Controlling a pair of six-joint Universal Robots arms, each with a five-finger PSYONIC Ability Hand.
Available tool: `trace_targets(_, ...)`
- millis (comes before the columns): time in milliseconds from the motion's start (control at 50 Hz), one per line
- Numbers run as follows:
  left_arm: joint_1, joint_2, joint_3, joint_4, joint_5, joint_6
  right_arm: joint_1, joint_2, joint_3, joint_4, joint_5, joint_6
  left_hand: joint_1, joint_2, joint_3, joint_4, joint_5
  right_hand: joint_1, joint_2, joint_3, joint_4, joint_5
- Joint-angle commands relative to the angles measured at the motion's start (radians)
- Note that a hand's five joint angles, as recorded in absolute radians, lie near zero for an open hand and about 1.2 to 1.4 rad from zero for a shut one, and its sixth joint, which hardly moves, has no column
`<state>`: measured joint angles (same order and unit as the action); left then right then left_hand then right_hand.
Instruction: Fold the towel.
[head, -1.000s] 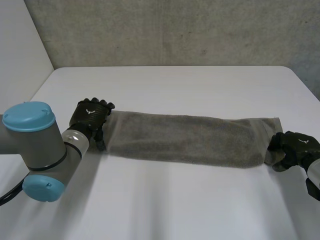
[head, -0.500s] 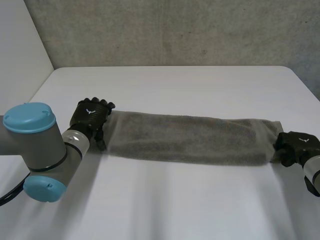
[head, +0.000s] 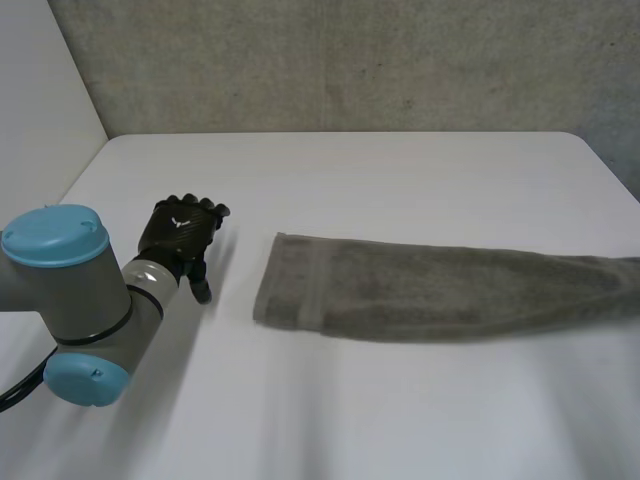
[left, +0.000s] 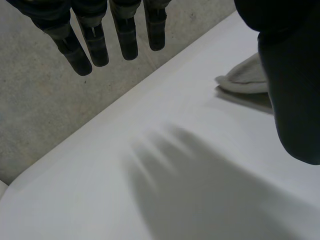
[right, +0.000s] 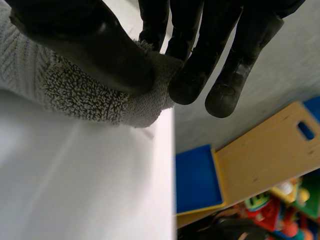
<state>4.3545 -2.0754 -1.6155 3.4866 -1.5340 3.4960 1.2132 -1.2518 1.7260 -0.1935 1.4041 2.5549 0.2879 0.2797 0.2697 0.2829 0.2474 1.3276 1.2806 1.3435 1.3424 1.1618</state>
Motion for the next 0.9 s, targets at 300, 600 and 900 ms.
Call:
trace_targets(300, 0.002, 0.097, -0.003, -0.001, -0.009, -0.009, 0.917, 0.208, -0.534, 0.161, 0.01, 0.011, -0.074, -0.066, -0.056, -0.069, -0.208, 0.069, 0.116, 0.053, 0.054, 0.06)
trace_targets(600, 0.0, 0.095, -0.01, 0.002, -0.006, -0.018, 1.123, 0.399, -0.519, 0.123, -0.037, -0.01, -0.077, -0.069, -0.059, -0.072, -0.211, -0.244, -0.197, -0.26, -0.259, -0.253)
trace_targets(900, -0.084, 0.095, 0.042, 0.042, -0.005, -0.02, 0.949, 0.108, -0.34, 0.121, -0.097, 0.082, -0.077, -0.069, -0.059, -0.072, -0.211, -1.153, -1.106, -1.169, -1.168, -1.162)
